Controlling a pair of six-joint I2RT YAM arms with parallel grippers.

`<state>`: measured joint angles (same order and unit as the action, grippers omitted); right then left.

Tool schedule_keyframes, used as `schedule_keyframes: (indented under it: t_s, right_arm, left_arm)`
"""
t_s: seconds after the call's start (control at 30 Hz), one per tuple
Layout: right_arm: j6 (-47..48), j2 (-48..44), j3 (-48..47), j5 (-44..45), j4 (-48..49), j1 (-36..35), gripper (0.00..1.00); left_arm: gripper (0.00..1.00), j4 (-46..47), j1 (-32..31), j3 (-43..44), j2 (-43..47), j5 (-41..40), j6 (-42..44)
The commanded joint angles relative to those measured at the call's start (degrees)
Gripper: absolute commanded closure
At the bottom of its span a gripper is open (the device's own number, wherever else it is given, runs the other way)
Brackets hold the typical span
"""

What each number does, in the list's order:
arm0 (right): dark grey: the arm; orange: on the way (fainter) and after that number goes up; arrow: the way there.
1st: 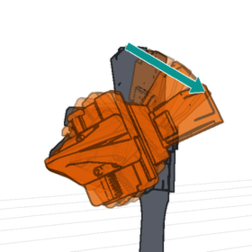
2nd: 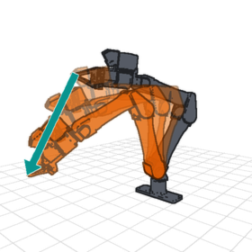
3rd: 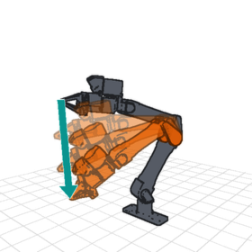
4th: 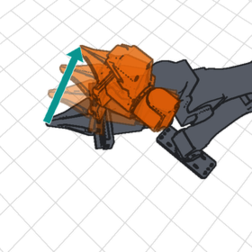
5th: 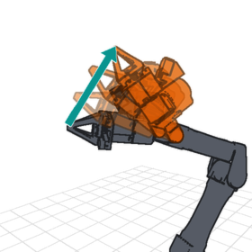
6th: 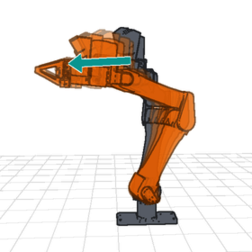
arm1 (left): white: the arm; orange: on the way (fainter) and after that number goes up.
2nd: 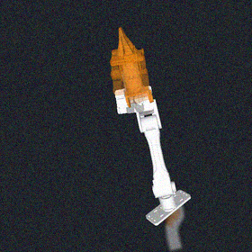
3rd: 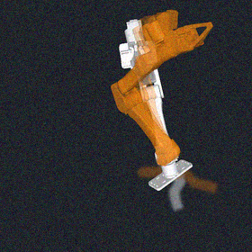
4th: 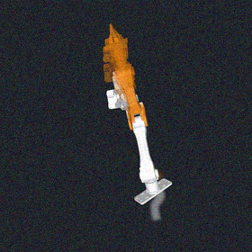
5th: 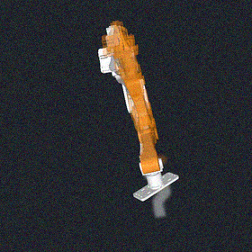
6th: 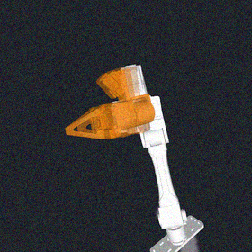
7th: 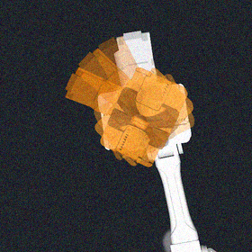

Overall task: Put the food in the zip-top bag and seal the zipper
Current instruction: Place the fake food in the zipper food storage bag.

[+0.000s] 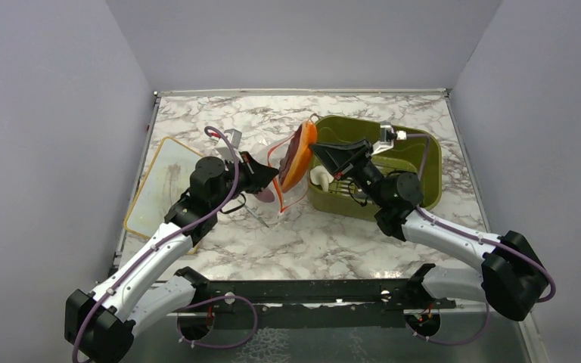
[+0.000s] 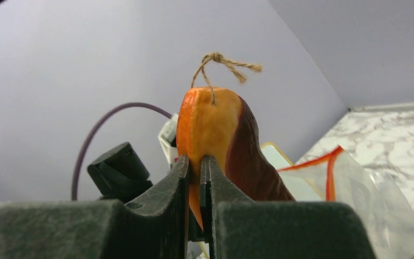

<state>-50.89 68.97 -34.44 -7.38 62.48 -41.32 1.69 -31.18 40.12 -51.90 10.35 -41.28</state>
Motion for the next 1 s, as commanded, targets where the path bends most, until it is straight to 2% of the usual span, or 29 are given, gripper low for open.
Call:
schedule_keyframes:
  t_s: [0.0, 0.2, 0.33, 0.4, 0.6, 0.77, 0.83, 0.97]
  right_arm:
    - [-0.01, -1.20, -1.98, 0.89, -14.34, -0.49, 0.95]
    - [-2.63, -2.46, -5.60, -0.29, -32.49, -0.52, 0.94]
    - [-4.90, -1.84, -6.02, -1.72, -33.70, -0.52, 0.94]
    - [-6.29, -1.56, -4.45, -1.85, -30.82, -0.51, 0.94]
    - [-4.92, -0.58, 3.42, 0.81, -5.78, -0.52, 0.94]
    - [-3.90, -0.35, 4.00, -1.98, 0.00, -0.52, 0.95]
    - [-3.88, -1.13, 3.44, -5.28, -6.48, -0.52, 0.94]
    - [-0.63, -4.31, 0.88, -8.19, -28.17, -0.52, 0.89]
  left_arm:
    - [1.00, 4.78, 0.24, -0.21, 1.72, 1.92, -1.56]
    - [1.00, 4.14, 0.28, 0.13, 0.96, 0.48, 1.20]
    - [1.00, 6.55, 0.33, -0.98, 0.55, 0.59, 0.11]
    - [1.00, 7.62, 0.28, -1.34, 0.25, 1.06, -0.60]
    - [1.00, 7.94, 0.31, -2.04, 0.28, 3.43, -4.29]
    - [1.00, 9.93, 0.32, -3.82, 1.79, 6.40, -9.07]
    - [1.00, 10.57, 0.32, -4.60, 2.17, 7.06, -10.29]
    - [1.00, 10.23, 0.32, -6.01, 2.65, 7.31, -10.10]
